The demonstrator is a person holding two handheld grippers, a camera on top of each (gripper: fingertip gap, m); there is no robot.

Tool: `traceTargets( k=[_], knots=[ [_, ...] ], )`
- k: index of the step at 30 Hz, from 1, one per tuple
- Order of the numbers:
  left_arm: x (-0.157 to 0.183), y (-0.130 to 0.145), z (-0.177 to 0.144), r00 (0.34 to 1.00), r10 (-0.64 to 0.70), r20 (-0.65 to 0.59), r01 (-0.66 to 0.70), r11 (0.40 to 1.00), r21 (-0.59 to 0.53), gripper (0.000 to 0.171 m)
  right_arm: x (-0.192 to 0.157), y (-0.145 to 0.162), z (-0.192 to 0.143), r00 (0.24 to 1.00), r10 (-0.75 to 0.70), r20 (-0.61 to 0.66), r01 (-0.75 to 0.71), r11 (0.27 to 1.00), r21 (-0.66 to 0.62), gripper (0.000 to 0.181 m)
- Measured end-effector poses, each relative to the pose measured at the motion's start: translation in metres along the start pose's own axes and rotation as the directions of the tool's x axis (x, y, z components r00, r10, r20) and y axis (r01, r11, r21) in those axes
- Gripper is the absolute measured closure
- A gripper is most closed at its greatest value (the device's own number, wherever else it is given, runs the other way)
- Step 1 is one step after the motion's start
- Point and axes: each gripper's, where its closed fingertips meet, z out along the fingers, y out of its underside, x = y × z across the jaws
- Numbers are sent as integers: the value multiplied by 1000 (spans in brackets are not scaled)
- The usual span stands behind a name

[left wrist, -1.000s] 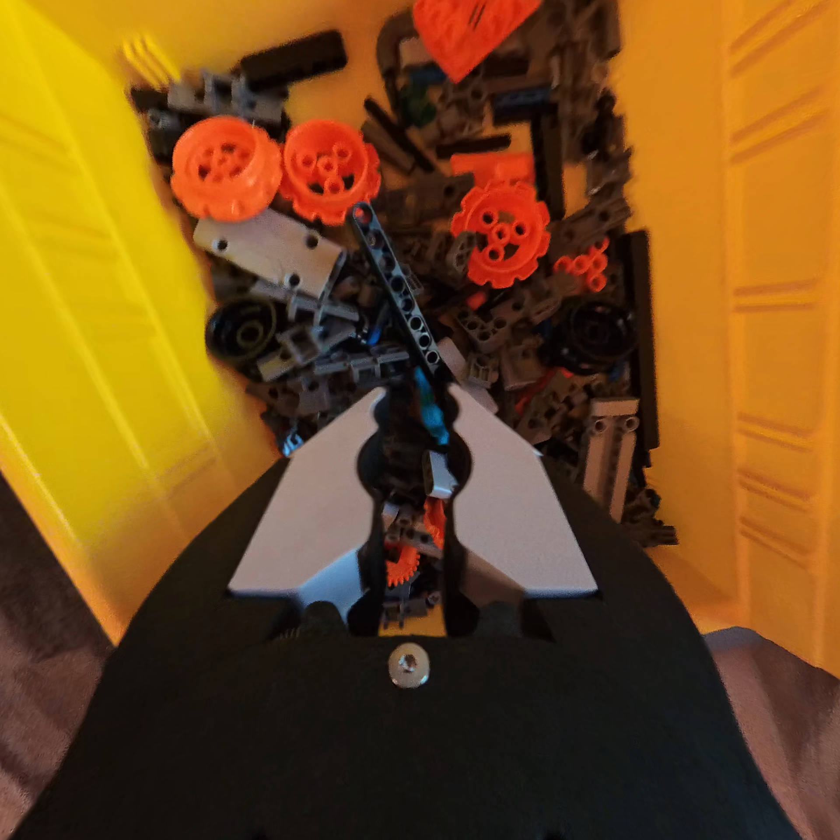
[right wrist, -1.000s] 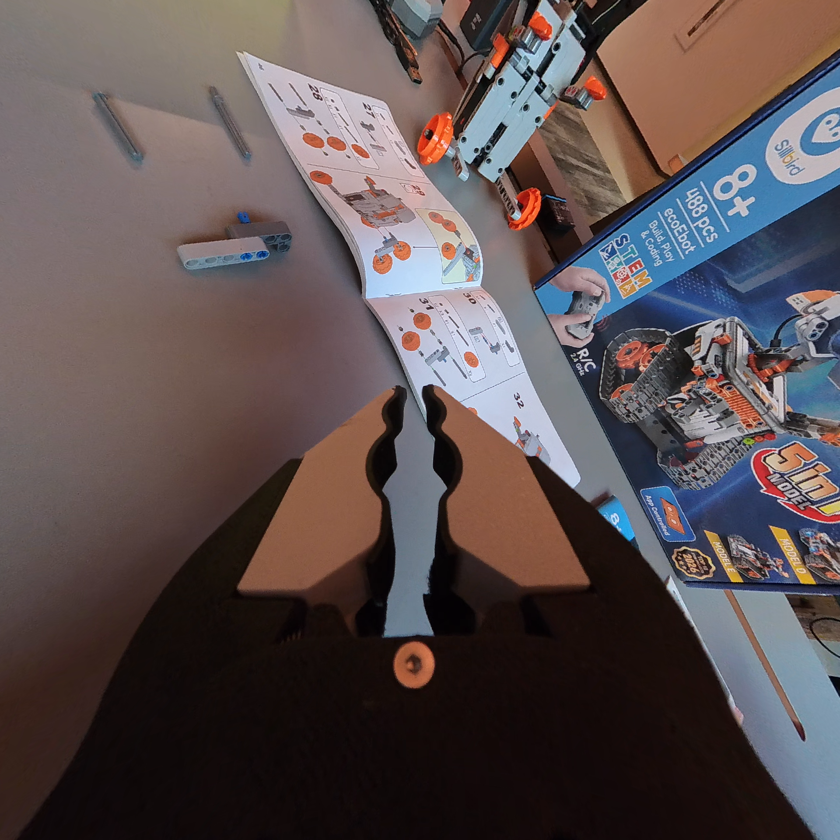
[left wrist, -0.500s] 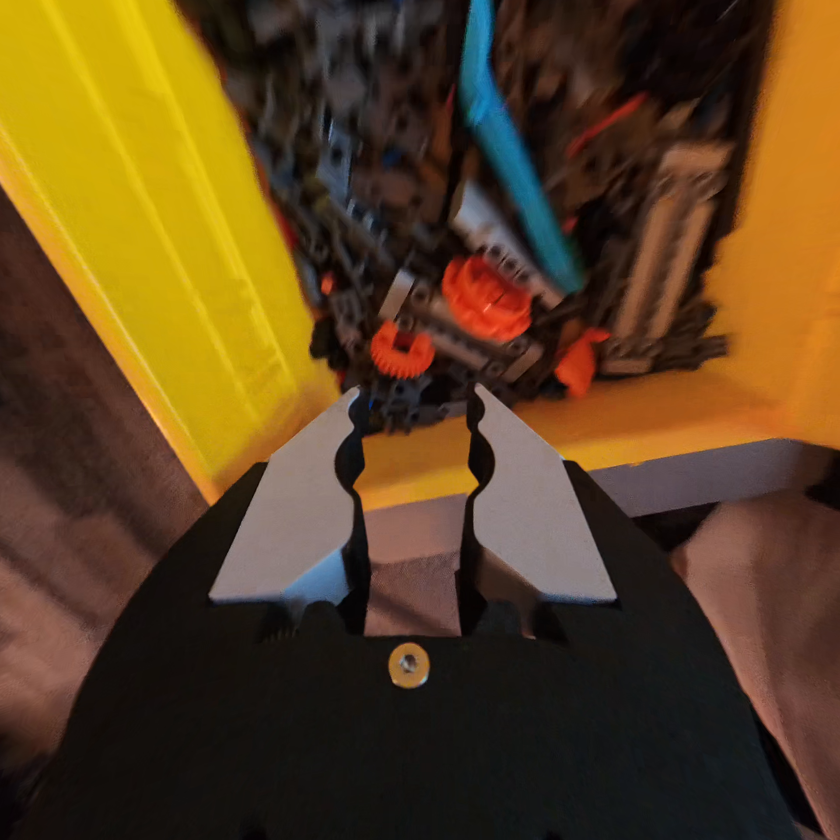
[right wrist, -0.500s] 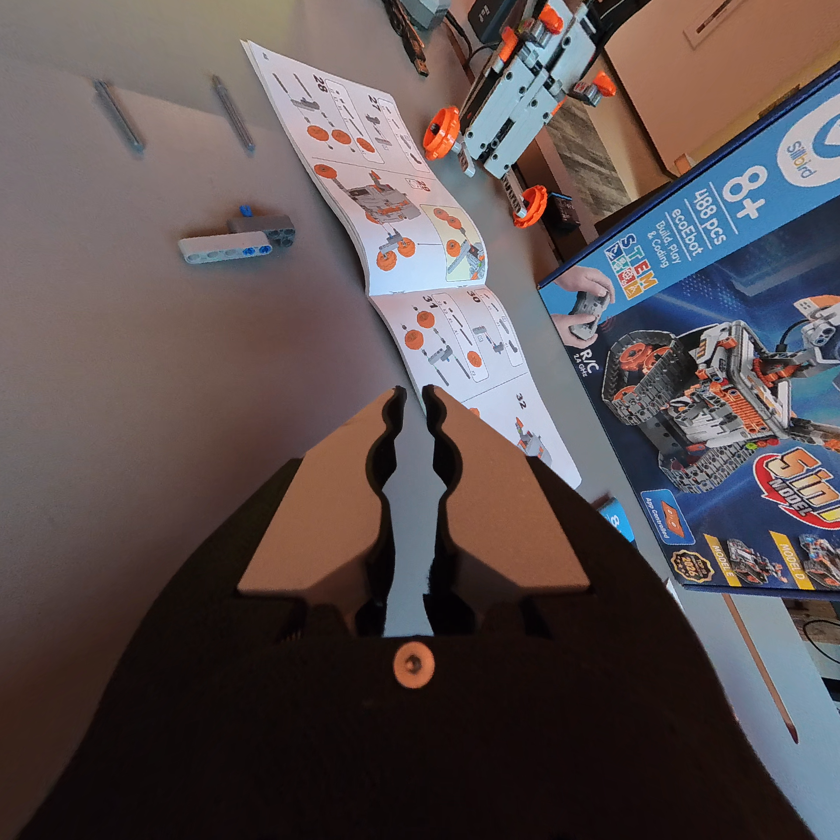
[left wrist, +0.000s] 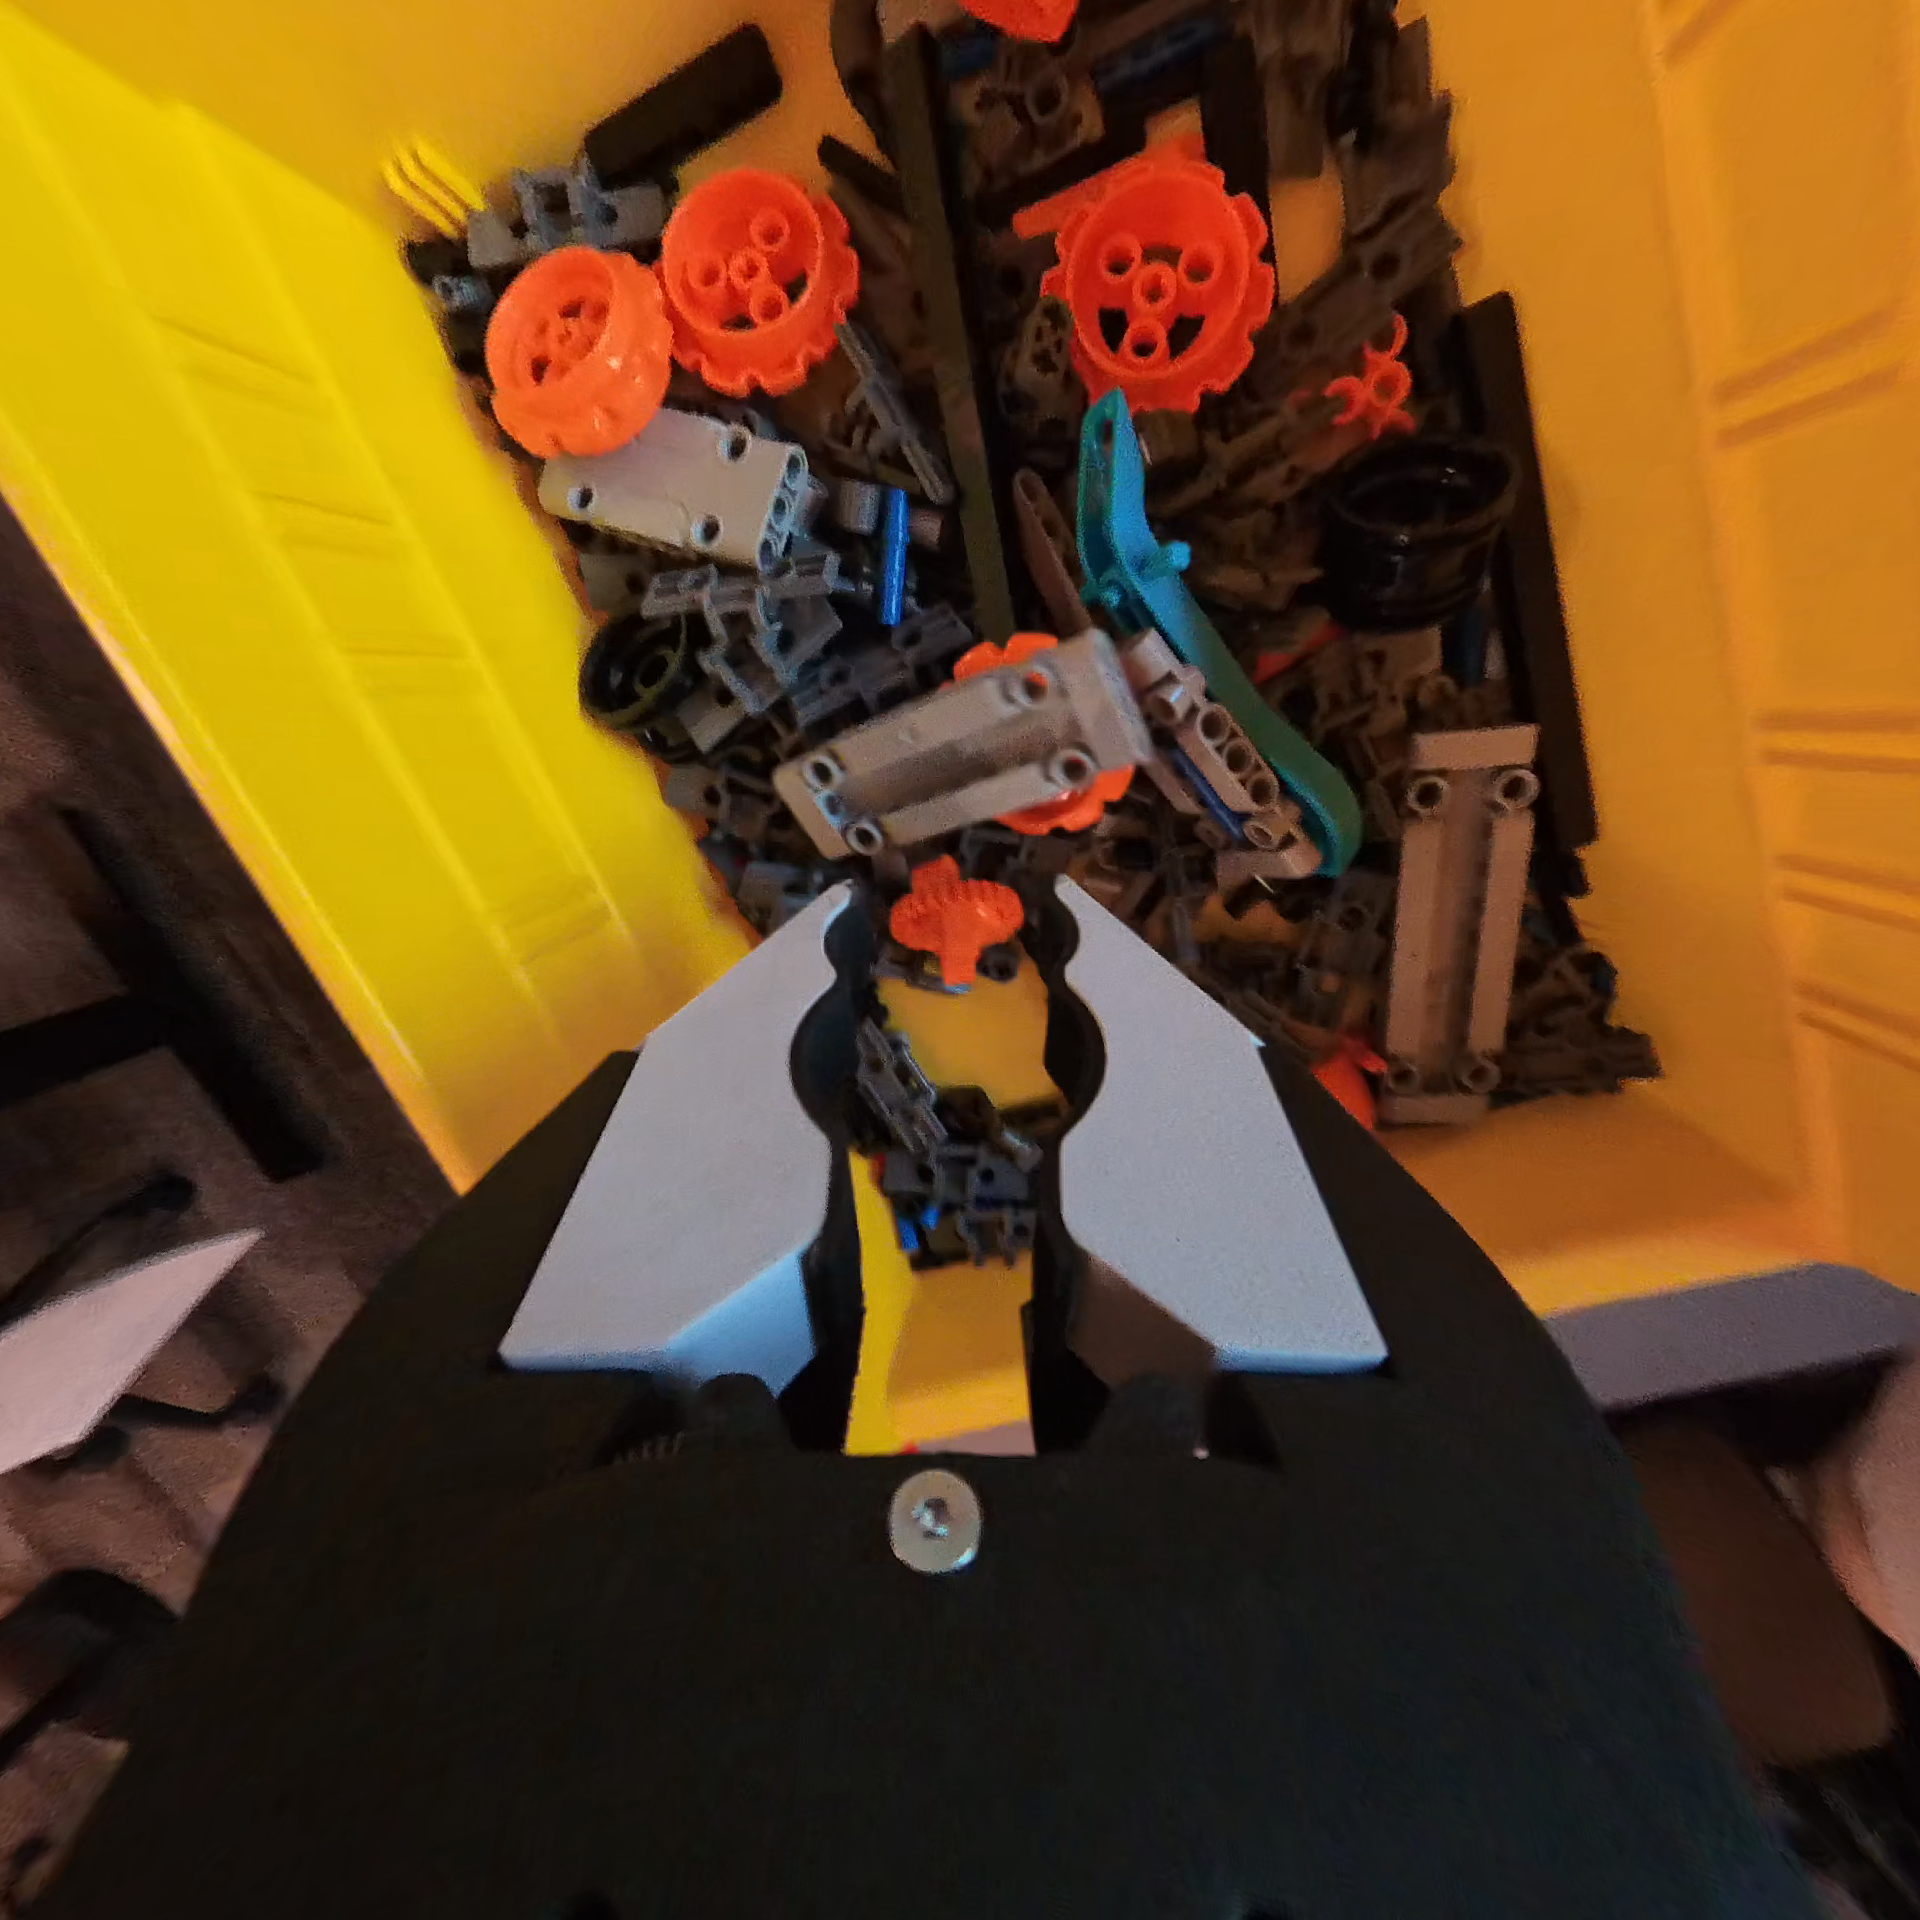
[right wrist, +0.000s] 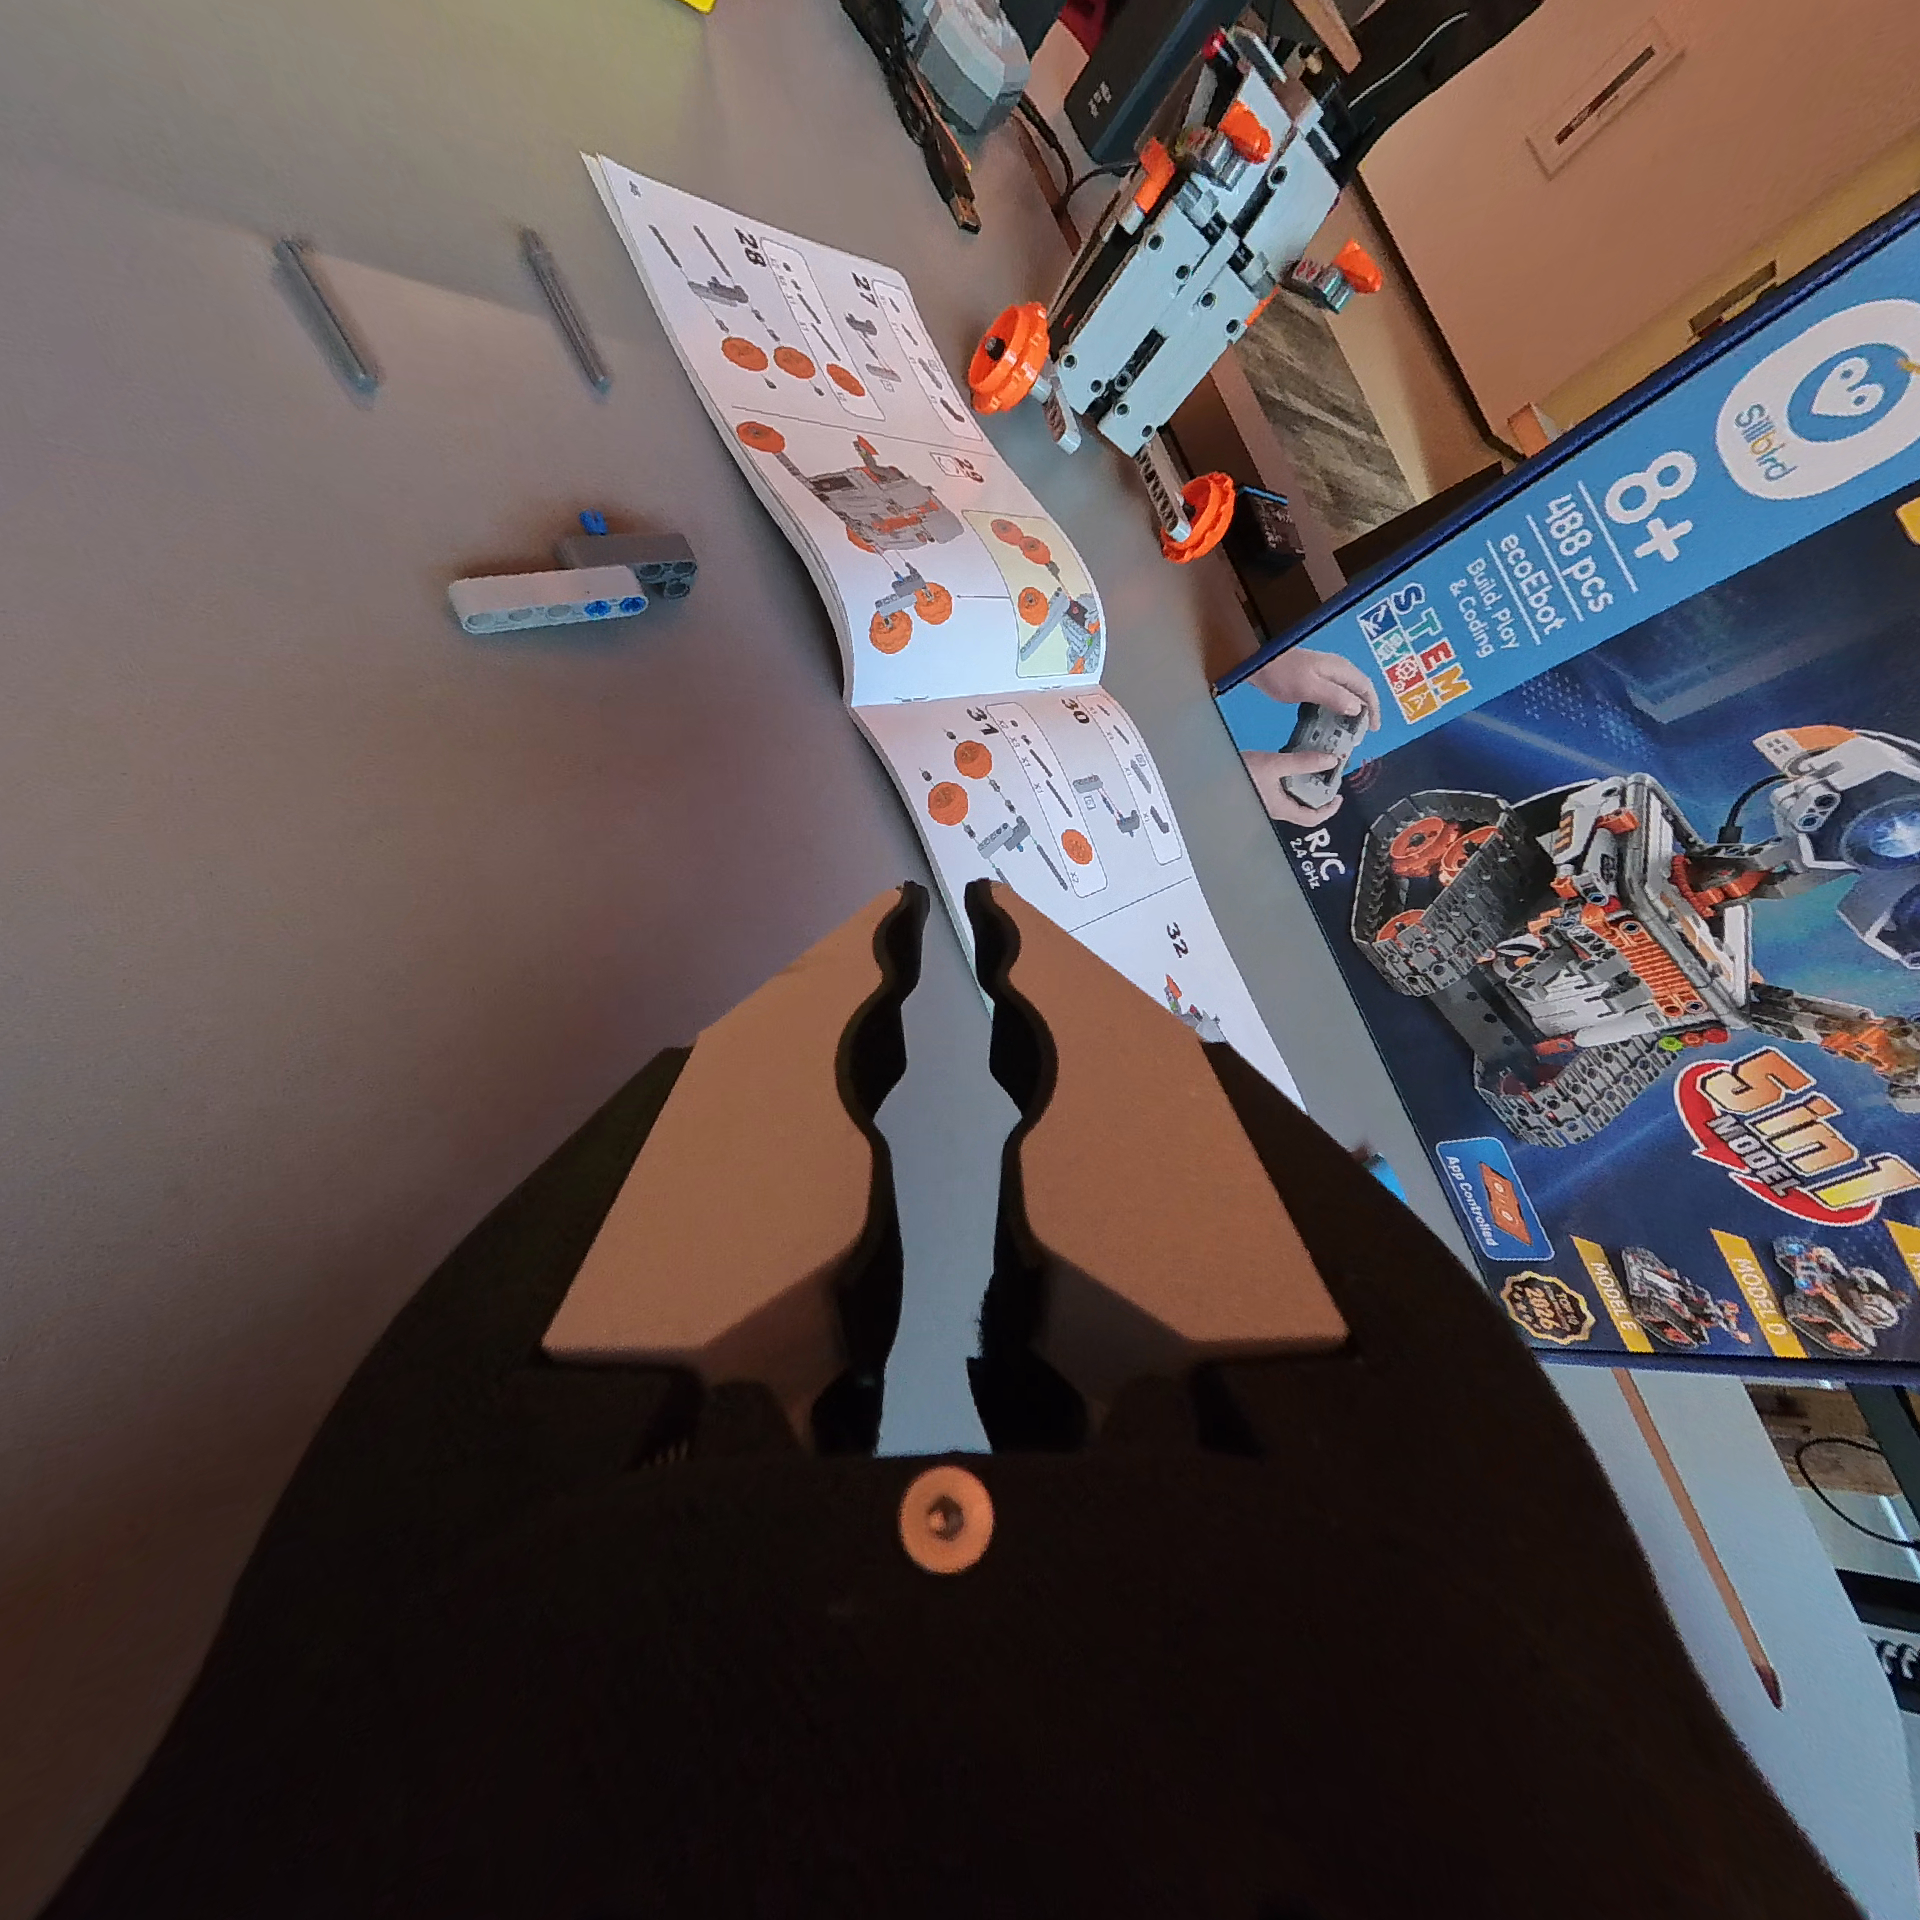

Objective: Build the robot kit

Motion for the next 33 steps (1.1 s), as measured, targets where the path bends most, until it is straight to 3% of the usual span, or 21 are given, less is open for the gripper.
traceTargets(
  k=[4,8,12,15,19,22,24,28,33],
  knots=[
    [-7,15,-17,998,-59,20,60,998,-20,149,0,-3,-4,1000,-13,-7,13,1000,9,173],
    [7,67,-7,998,-57,-8,53,965,-255,149,-3,-8,-5,1000,-30,3,30,999,19,173],
    [13,84,3,997,-82,8,80,936,-343,140,-7,-11,-6,998,-60,6,60,998,23,173],
    [15,101,6,996,-88,33,93,887,-452,143,-7,-11,-7,998,-62,3,62,998,21,173],
    [17,86,13,999,-51,18,53,895,-443,147,-6,-11,-8,999,-52,2,51,998,26,173],
    [31,41,18,994,-41,-103,14,969,-247,147,-7,-10,-6,999,-53,7,53,998,22,173],
    [24,27,14,993,-71,-90,54,981,-185,147,-7,-8,-5,999,-52,12,52,999,13,173],
    [-6,42,1,997,-68,44,77,969,-235,147,-6,-6,-4,999,-48,13,48,999,8,173],
    [-17,58,-8,989,-115,94,136,953,-270,147,-5,-3,-2,999,-46,15,46,999,-4,173]
  ],
)
